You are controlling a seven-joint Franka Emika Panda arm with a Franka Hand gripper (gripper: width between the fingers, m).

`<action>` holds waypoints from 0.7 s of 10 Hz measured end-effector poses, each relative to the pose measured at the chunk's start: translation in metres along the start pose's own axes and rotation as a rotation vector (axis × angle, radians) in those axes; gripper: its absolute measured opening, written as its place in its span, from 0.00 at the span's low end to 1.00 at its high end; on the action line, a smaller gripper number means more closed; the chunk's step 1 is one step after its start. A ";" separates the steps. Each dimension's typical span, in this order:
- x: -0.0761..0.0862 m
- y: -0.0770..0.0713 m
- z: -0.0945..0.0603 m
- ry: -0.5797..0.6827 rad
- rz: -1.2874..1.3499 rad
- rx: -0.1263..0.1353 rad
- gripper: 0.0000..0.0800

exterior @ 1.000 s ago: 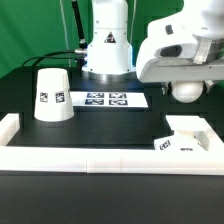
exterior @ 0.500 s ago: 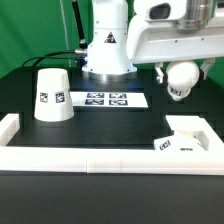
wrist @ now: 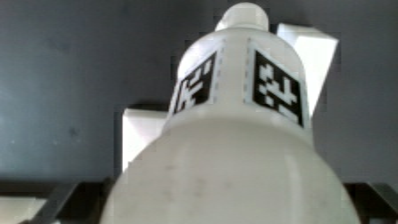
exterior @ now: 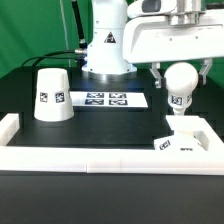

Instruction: Assemble lamp

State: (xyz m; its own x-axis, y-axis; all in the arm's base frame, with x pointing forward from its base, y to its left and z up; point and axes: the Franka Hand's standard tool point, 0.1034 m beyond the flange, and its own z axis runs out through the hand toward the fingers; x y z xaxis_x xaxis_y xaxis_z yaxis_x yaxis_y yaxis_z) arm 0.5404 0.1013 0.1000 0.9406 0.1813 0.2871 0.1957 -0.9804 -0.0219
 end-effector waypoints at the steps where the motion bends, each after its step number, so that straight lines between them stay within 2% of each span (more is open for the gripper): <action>1: -0.002 0.004 -0.001 0.101 -0.050 -0.019 0.72; 2: -0.012 0.004 0.003 0.137 -0.074 -0.029 0.72; 3: -0.013 0.006 0.001 0.111 -0.093 -0.027 0.72; 6: 0.008 0.000 -0.013 0.095 -0.113 -0.016 0.72; 7: 0.008 0.001 -0.012 0.103 -0.110 -0.018 0.72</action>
Offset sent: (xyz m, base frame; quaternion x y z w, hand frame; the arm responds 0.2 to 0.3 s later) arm 0.0126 -0.0026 0.0158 -0.0116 0.0012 -0.0725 0.9973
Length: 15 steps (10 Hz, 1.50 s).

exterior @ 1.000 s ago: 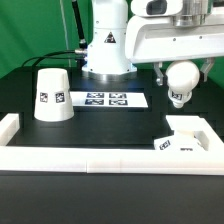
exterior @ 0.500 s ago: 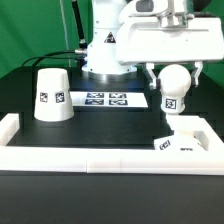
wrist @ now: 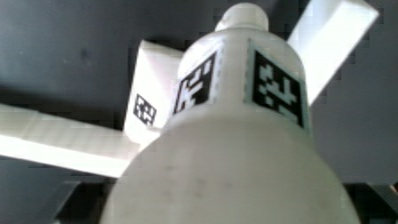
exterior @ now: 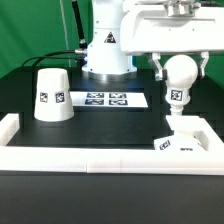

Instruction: Assemble lamp

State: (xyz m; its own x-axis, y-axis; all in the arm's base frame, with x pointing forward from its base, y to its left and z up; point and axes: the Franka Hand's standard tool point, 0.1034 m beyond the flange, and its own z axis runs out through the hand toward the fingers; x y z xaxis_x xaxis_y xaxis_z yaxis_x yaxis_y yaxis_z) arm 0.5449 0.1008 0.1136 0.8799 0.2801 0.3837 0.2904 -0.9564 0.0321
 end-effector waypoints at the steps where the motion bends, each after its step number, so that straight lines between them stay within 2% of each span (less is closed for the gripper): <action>1: -0.002 0.000 0.002 -0.004 0.000 0.000 0.72; 5: 0.004 0.004 -0.004 -0.003 -0.019 -0.002 0.72; 7: 0.023 0.013 -0.017 -0.002 -0.063 -0.003 0.72; 10: 0.054 0.023 -0.023 -0.011 -0.086 0.003 0.72; 11: 0.059 0.023 -0.023 -0.004 -0.087 0.002 0.72; 15: 0.055 0.023 -0.019 -0.010 -0.091 0.003 0.72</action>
Offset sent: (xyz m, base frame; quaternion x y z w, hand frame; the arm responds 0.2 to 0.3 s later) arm 0.0000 0.0000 0.0000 0.0000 0.0000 0.0000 1.0000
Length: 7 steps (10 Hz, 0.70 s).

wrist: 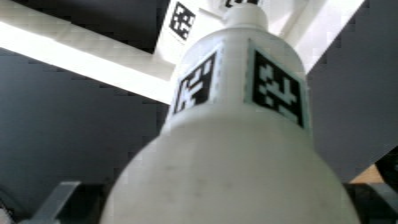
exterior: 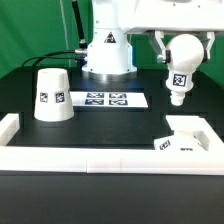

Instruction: Assemble lamp

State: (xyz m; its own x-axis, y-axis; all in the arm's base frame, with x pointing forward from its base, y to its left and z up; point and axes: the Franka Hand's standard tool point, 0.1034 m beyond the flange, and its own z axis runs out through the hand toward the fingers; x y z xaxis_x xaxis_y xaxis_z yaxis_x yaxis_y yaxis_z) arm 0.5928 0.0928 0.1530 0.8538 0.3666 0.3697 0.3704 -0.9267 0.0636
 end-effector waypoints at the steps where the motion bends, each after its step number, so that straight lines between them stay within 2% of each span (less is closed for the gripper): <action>1: 0.002 0.001 0.008 0.003 -0.014 -0.001 0.72; 3: 0.024 0.006 0.012 0.012 -0.024 0.000 0.72; 4: 0.030 0.010 0.016 0.018 -0.030 -0.003 0.72; 7: 0.031 0.013 0.018 0.042 -0.028 -0.014 0.72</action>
Offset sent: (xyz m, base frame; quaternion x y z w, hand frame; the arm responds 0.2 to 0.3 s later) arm 0.0422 0.0034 0.0043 0.0097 0.0162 -0.0405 0.9990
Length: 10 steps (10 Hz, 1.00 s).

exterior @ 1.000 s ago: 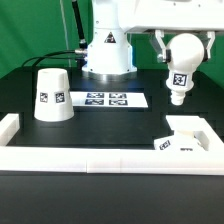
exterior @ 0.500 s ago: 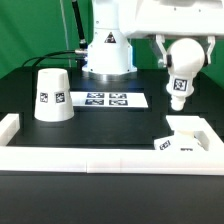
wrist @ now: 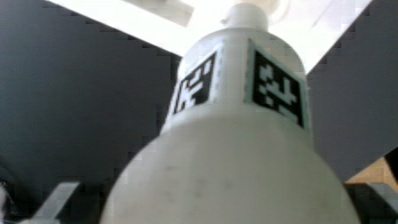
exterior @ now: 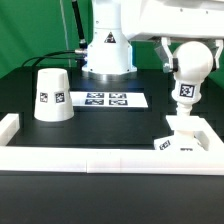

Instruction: Assemble lamp

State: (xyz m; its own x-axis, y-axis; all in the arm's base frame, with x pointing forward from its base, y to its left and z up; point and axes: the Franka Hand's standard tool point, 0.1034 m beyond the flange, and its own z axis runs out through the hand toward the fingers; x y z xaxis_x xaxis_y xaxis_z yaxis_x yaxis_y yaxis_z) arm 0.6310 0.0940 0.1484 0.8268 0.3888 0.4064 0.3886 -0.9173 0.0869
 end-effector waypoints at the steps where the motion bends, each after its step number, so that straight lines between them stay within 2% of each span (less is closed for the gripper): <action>1: 0.001 0.002 0.000 0.015 0.000 -0.007 0.72; 5: -0.005 0.002 0.001 0.073 0.000 -0.034 0.72; 10: -0.006 -0.007 0.002 0.082 -0.008 -0.032 0.72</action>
Offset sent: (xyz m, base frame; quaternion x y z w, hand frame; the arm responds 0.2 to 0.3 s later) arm -0.0096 0.0008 -0.0030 -0.0147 0.0050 -0.0034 0.9999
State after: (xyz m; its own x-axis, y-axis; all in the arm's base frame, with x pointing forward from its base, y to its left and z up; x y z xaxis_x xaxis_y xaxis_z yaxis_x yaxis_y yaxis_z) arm 0.6241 0.0978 0.1439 0.7871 0.3889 0.4787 0.3809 -0.9170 0.1186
